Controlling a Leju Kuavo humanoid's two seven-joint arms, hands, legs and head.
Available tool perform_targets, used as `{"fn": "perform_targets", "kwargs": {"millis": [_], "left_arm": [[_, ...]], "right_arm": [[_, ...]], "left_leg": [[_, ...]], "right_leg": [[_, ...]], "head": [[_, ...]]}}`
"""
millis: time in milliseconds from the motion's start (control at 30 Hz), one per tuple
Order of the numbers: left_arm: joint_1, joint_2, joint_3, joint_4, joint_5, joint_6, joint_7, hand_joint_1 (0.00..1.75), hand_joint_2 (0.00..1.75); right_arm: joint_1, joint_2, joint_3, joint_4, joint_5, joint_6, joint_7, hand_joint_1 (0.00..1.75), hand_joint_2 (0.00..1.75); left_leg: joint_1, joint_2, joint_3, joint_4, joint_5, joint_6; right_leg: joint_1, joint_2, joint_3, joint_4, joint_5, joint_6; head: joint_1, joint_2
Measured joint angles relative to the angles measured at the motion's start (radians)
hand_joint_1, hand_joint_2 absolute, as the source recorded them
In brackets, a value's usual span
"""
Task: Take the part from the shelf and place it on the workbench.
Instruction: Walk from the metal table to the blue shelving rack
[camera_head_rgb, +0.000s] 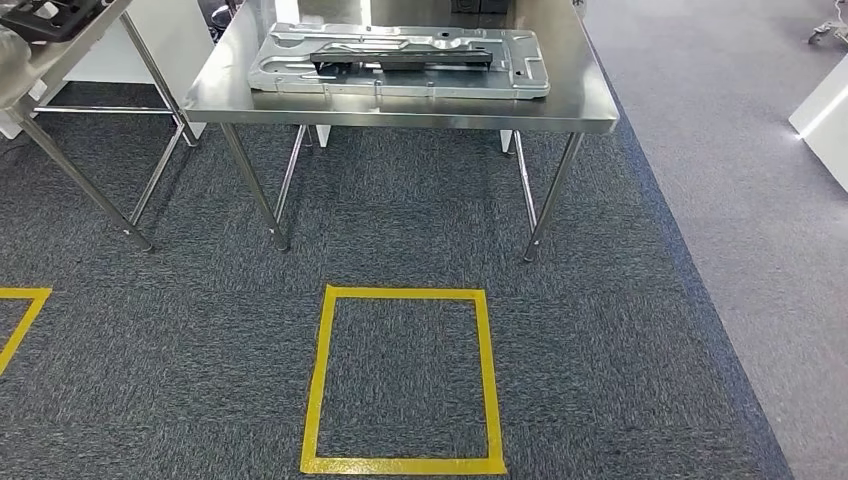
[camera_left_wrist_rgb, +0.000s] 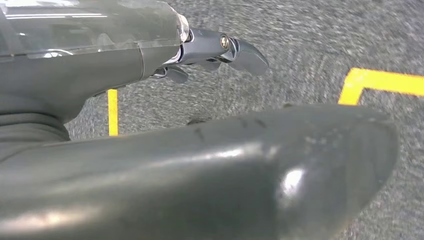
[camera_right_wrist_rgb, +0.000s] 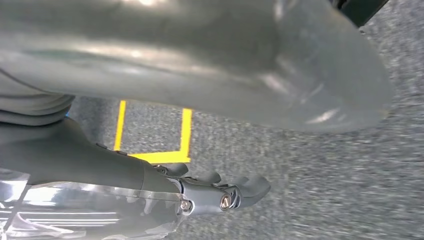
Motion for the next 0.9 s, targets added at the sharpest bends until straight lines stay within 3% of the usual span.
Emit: {"fn": "perform_targets", "kwargs": {"millis": [33, 67, 133, 200, 233, 300, 333, 400, 467, 500, 533, 567, 633, 700, 733, 800, 833, 867, 900], "left_arm": [[0.0, 0.0, 0.0, 0.0, 0.0, 0.0, 0.0, 0.0, 0.0], [0.0, 0.0, 0.0, 0.0, 0.0, 0.0, 0.0, 0.0, 0.0], [0.001, 0.0, 0.0, 0.0, -0.001, -0.001, -0.001, 0.0, 0.0], [0.002, 0.0, 0.0, 0.0, -0.002, -0.002, -0.002, 0.0, 0.0], [0.002, 0.0, 0.0, 0.0, -0.002, -0.003, -0.004, 0.0, 0.0], [0.002, 0.0, 0.0, 0.0, -0.002, -0.003, -0.005, 0.0, 0.0], [0.002, 0.0, 0.0, 0.0, -0.002, -0.003, -0.005, 0.0, 0.0], [0.004, 0.0, 0.0, 0.0, -0.002, -0.003, -0.006, 0.0, 0.0], [0.005, -0.001, 0.0, 0.0, -0.002, -0.003, -0.006, 0.0, 0.0], [0.005, -0.001, 0.0, 0.001, -0.002, -0.003, -0.006, 0.0, 0.0], [0.005, -0.001, 0.0, 0.001, -0.002, -0.003, -0.006, 0.0, 0.0], [0.005, -0.001, 0.0, 0.001, -0.002, -0.002, -0.007, 0.0, 0.0], [0.003, -0.001, 0.0, 0.001, -0.001, -0.001, -0.008, 0.0, 0.0], [0.0, -0.001, 0.0, 0.001, -0.001, 0.001, -0.009, 0.0, 0.0], [0.0, -0.001, 0.0, 0.001, -0.001, 0.002, -0.01, 0.0, 0.0], [0.0, -0.002, 0.0, 0.001, -0.001, 0.003, -0.011, 0.0, 0.0], [0.0, -0.002, 0.0, 0.001, -0.001, 0.005, -0.011, 0.0, 0.0], [-0.001, -0.002, 0.0, 0.001, 0.0, 0.006, -0.011, 0.0, 0.0], [-0.001, -0.003, 0.0, 0.001, 0.0, 0.008, -0.011, 0.0, 0.0]], "right_arm": [[0.0, 0.0, 0.0, 0.0, 0.0, 0.002, 0.0, 0.0, 0.0], [0.0, 0.0, 0.0, 0.0, 0.0, 0.004, 0.0, 0.0, 0.0], [-0.001, 0.0, 0.0, 0.0, 0.0, 0.005, 0.0, 0.0, 0.0], [-0.003, -0.001, 0.0, 0.0, 0.0, 0.005, 0.0, 0.0, 0.0], [-0.003, -0.001, 0.0, 0.0, 0.0, 0.005, 0.0, 0.0, 0.0], [-0.001, -0.002, -0.002, 0.0, 0.001, 0.005, 0.0, 0.0, 0.0], [-0.001, -0.002, -0.003, 0.0, 0.0, 0.005, 0.0, 0.0, 0.0], [-0.001, -0.003, -0.006, 0.0, 0.0, 0.005, 0.0, 0.0, 0.0], [0.0, -0.003, -0.007, 0.0, 0.0, 0.005, 0.0, 0.0, 0.0], [0.0, -0.003, -0.008, 0.0, 0.0, 0.005, 0.0, 0.0, 0.0], [0.0, -0.003, -0.008, 0.0, 0.0, 0.005, 0.0, 0.0, 0.0], [0.0, -0.003, -0.008, 0.0, 0.0, 0.005, 0.0, 0.0, 0.0], [0.0, -0.003, -0.008, 0.0, 0.0, 0.005, 0.0, 0.0, 0.0], [0.0, -0.003, -0.008, 0.0, 0.0, 0.005, -0.001, 0.0, 0.0], [0.0, -0.002, -0.008, 0.0, 0.0, 0.005, -0.001, 0.0, 0.0], [0.0, -0.002, -0.008, 0.0, 0.0, 0.005, -0.001, 0.0, 0.0], [0.0, -0.002, -0.008, 0.0, 0.0, 0.006, -0.002, 0.0, 0.0], [0.0, -0.002, -0.008, 0.0, 0.0, 0.006, -0.003, 0.0, 0.0], [0.0, -0.002, -0.008, 0.0, -0.001, 0.008, -0.006, 0.0, 0.0]], "left_leg": [[0.0, 0.001, -0.018, 0.004, 0.01, -0.002], [0.0, 0.002, -0.036, 0.011, 0.02, -0.004], [-0.001, 0.002, -0.07, 0.028, 0.035, -0.011], [-0.003, 0.002, -0.09, 0.043, 0.047, -0.021], [-0.002, 0.003, -0.096, 0.047, 0.054, -0.026], [0.002, 0.001, -0.104, 0.052, 0.061, -0.037], [0.004, -0.003, -0.112, 0.065, 0.045, -0.042], [0.008, -0.013, -0.14, 0.148, -0.039, -0.051], [0.012, -0.017, -0.172, 0.278, -0.124, -0.057], [0.013, -0.017, -0.177, 0.325, -0.137, -0.059], [0.014, -0.017, -0.167, 0.342, -0.127, -0.061], [0.016, -0.017, -0.14, 0.323, -0.1, -0.06], [0.017, -0.018, -0.041, 0.198, -0.056, -0.057], [0.014, -0.021, 0.044, 0.068, -0.063, -0.05], [0.011, -0.022, 0.061, 0.035, -0.072, -0.047], [0.01, -0.019, 0.052, 0.024, -0.063, -0.035], [0.01, -0.017, 0.044, 0.023, -0.054, -0.026], [0.01, -0.014, 0.034, 0.021, -0.043, -0.017], [0.009, -0.012, 0.022, 0.02, -0.031, -0.009]], "right_leg": [[-0.002, 0.0, 0.012, 0.013, 0.017, 0.003], [-0.004, -0.001, 0.042, -0.008, 0.046, 0.004], [-0.006, -0.002, 0.149, -0.138, 0.083, 0.003], [-0.002, -0.002, 0.241, -0.274, 0.064, -0.007], [0.002, -0.002, 0.26, -0.308, 0.052, -0.013], [0.003, -0.004, 0.254, -0.319, 0.06, -0.028], [0.003, -0.006, 0.246, -0.32, 0.069, -0.037], [0.001, -0.01, 0.227, -0.322, 0.089, -0.052], [0.004, -0.011, 0.203, -0.32, 0.108, -0.056], [0.005, -0.011, 0.188, -0.316, 0.118, -0.056], [0.006, -0.011, 0.171, -0.311, 0.127, -0.055], [0.006, -0.01, 0.153, -0.304, 0.135, -0.053], [0.006, -0.008, 0.12, -0.288, 0.149, -0.046], [0.007, -0.008, 0.1, -0.275, 0.162, -0.035], [0.007, -0.008, 0.094, -0.272, 0.169, -0.029], [0.006, -0.008, 0.088, -0.27, 0.182, -0.017], [0.004, -0.006, 0.082, -0.261, 0.171, -0.012], [0.003, -0.005, 0.072, -0.239, 0.142, -0.008], [0.001, -0.004, 0.057, -0.195, 0.094, -0.006]], "head": [[0.0, 0.0], [0.0, 0.0], [0.0, 0.0], [0.0, 0.0], [0.0, 0.0], [0.0, 0.0], [0.0, 0.0], [0.0, 0.0], [0.0, 0.0], [0.0, 0.0], [0.0, 0.0], [0.0, 0.0], [0.0, 0.0], [0.0, 0.0], [0.0, 0.0], [0.0, 0.0], [0.0, 0.0], [0.0, 0.0], [0.0, 0.0]]}}
